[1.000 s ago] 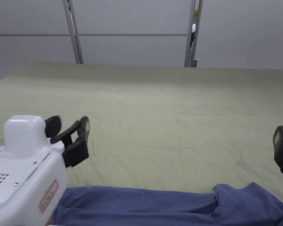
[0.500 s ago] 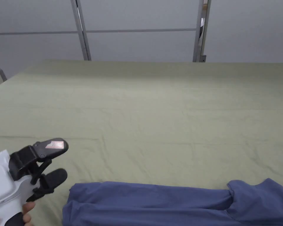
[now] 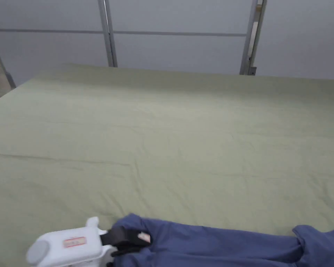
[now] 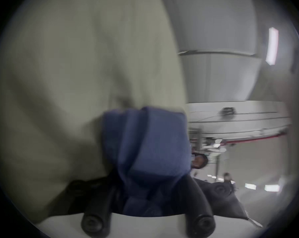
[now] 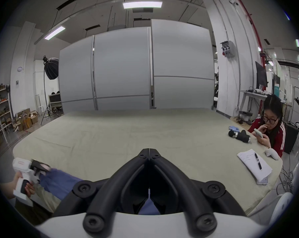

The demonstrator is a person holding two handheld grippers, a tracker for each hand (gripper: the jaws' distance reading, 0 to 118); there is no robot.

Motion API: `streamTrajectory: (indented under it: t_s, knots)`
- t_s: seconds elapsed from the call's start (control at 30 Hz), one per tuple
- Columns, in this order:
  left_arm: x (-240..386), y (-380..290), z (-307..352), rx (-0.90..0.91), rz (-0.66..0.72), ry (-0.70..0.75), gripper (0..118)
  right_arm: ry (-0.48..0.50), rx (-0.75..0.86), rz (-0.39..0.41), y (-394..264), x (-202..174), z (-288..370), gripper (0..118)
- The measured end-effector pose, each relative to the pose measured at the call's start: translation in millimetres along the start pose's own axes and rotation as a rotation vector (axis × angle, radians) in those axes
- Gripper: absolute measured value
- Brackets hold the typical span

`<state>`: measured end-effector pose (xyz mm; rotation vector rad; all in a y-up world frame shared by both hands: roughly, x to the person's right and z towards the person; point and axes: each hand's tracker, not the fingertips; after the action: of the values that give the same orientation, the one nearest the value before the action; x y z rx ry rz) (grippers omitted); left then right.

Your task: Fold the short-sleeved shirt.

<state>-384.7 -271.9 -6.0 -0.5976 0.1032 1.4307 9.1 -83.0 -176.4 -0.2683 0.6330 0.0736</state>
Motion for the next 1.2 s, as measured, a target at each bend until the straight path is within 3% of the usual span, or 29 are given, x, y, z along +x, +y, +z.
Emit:
streamTrajectory:
  t_s: [0.03,0.07,0.13,0.3,0.43,0.5,0.53,0.73,0.87,0.9,0.93,0.97,1.0,1.03,1.1,1.13,1.17,1.2]
  knots:
    - [2.5,-8.5,-7.7,-0.001,0.015,0.084,11,0.005,-0.003,0.007,0.1,-1.1,1.0,2]
    - [15.7,-9.1,-3.3,0.067,0.005,-0.083,11,0.008,-0.006,0.015,1.6,-0.4,3.2,2]
    - [8.1,22.4,21.8,0.085,0.009,0.008,11,-0.003,0.006,0.020,3.6,0.0,7.9,2]
    - [6.3,33.8,97.5,0.166,-0.054,0.067,11,-0.023,0.022,0.003,9.4,13.8,11.0,2]
    - [-13.5,50.2,162.4,0.336,0.007,0.258,11,-0.015,0.031,-0.030,6.9,18.5,9.1,2]
    - [-1.5,40.2,171.3,0.332,-0.050,0.382,11,0.000,0.028,-0.047,5.0,16.2,6.7,2]
    - [-9.3,56.3,177.4,0.310,-0.143,0.411,11,0.007,0.028,-0.049,3.9,14.5,5.7,2]
    - [76.4,31.1,112.3,0.258,-0.508,0.470,11,0.043,0.029,-0.042,2.6,8.3,7.0,2]
    - [96.8,2.2,17.4,0.098,-0.607,0.460,12,0.038,0.042,-0.040,0.6,10.5,15.9,2]
    - [92.9,-2.8,-0.8,0.066,-0.613,0.461,15,0.031,0.044,-0.040,-0.3,11.2,17.8,2]
    - [90.7,-9.1,-24.7,0.030,-0.618,0.465,27,0.024,0.046,-0.038,-1.0,13.7,20.2,2]
    - [87.1,-11.6,-37.4,0.012,-0.611,0.459,66,0.019,0.051,-0.041,-1.7,17.4,23.0,2]
    - [84.5,-13.1,-40.3,0.028,-0.591,0.433,95,0.018,0.052,-0.043,-1.7,20.8,25.5,2]
    - [85.1,-15.4,-36.6,0.043,-0.550,0.361,101,0.016,0.054,-0.042,-1.9,23.2,28.3,2]
    - [101.9,-22.9,-14.9,0.121,-0.516,0.184,100,0.000,0.060,-0.028,-3.3,27.7,31.2,2]
    - [106.4,-23.1,-0.6,0.154,-0.549,0.209,99,-0.006,0.058,-0.024,-4.4,30.5,30.5,2]
    - [111.8,-23.3,10.5,0.216,-0.594,0.223,95,-0.005,0.054,-0.029,-5.6,32.4,28.6,2]
    - [122.7,-25.7,21.0,0.295,-0.640,0.262,80,-0.002,0.049,-0.041,-6.8,34.4,26.7,2]
